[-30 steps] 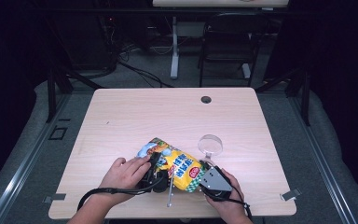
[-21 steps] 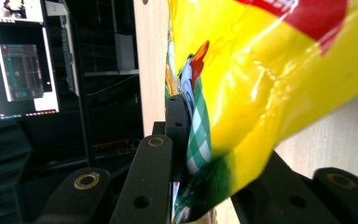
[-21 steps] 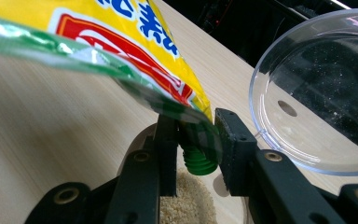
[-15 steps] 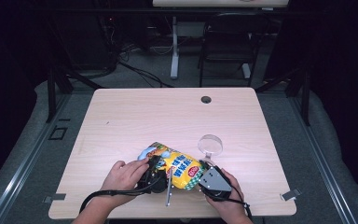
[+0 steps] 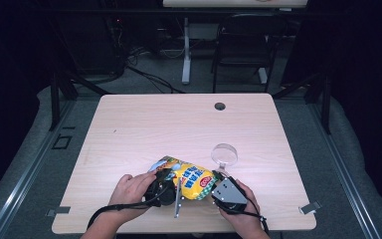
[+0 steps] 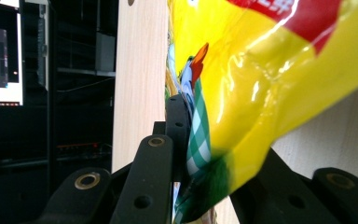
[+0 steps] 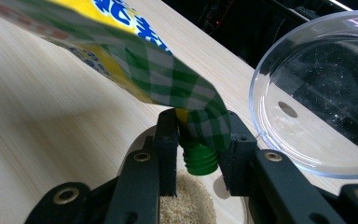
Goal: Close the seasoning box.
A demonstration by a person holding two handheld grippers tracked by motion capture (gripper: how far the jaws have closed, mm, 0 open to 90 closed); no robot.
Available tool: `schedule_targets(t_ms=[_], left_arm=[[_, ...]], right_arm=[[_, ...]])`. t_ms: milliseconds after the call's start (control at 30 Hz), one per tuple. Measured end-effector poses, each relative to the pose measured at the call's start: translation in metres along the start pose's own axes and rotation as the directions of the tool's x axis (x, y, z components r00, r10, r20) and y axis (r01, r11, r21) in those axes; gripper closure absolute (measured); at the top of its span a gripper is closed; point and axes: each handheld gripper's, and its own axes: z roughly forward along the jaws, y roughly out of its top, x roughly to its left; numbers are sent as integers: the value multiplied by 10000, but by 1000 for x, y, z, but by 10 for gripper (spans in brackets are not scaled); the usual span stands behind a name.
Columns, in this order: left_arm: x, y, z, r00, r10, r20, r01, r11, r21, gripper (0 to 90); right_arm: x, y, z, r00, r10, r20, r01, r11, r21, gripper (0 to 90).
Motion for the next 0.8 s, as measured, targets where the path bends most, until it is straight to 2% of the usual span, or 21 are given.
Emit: schedule_targets(t_ms=[333,467,500,600,800], left_arm=[[-4,-5,3,9972,-656,347,663,9976,-183,827],[-6,-8,6,9938,-966,558,982,9948,-267,827],[-7,-9,6,9930,-996,633,1008,9948,-157,827],[-8,-10,8,9909,-1164,679,1188,9924,-331,828],[-10,-13,11,9826,-1519,1073,1570,9867,-409,834]], right_arm=[[0,0,1,10000,9,-76,-9,10000,-12,707],[0,0,2,10000,5,-90,-5,10000,10,706],[1,0,2,9999,6,-121,-6,10000,28,705],[0,0,2,9999,-8,-129,8,10000,41,703],[0,0,3,10000,-6,-79,6,10000,21,696]])
